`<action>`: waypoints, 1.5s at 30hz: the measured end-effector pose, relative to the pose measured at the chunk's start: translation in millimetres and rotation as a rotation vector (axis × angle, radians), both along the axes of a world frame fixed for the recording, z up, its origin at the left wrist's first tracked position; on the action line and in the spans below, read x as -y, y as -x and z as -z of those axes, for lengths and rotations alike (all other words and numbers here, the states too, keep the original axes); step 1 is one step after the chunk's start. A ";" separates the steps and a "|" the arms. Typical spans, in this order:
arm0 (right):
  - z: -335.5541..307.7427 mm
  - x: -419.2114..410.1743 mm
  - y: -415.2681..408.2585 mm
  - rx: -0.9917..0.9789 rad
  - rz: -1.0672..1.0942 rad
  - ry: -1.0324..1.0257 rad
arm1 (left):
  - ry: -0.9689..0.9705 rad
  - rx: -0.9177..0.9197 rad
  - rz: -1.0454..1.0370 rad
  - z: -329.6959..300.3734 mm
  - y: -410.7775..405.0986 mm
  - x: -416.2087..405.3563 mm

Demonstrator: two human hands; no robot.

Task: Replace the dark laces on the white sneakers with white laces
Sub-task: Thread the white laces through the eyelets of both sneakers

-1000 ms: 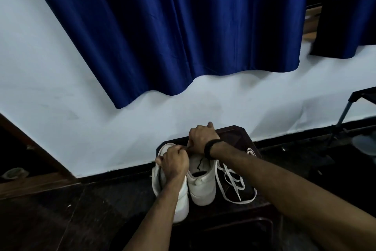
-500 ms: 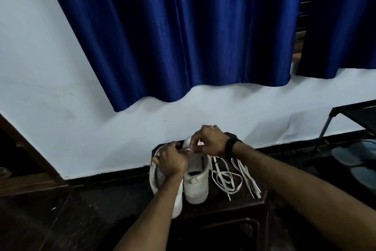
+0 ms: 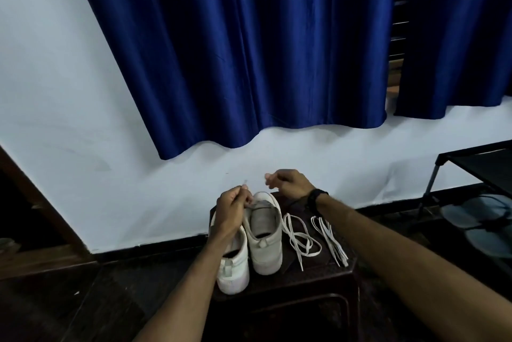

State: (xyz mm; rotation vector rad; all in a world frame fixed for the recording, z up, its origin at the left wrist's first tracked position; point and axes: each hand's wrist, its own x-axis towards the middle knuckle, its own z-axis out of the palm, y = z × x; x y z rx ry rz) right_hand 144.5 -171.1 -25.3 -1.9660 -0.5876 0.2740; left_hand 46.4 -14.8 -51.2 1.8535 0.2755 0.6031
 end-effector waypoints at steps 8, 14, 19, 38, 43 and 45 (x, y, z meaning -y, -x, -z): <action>71.9 3.7 -4.3 0.036 -0.169 0.715 | -0.031 -0.071 -0.088 15.7 11.0 15.3; 25.0 22.8 0.3 -0.120 -0.059 0.217 | -0.178 -0.215 -0.039 13.6 -3.4 15.7; -43.8 27.7 13.2 -0.109 -0.298 0.134 | -0.227 -0.262 0.146 9.6 -18.3 25.8; -61.4 44.0 13.6 0.084 -0.324 0.298 | 0.286 -0.033 0.093 -15.4 -7.6 31.0; -40.8 25.3 12.6 0.149 -0.220 0.368 | 0.176 -0.094 0.192 5.8 -9.4 38.6; -42.8 34.1 11.3 0.063 -0.205 0.271 | 0.142 -0.096 -0.022 5.7 -10.8 26.4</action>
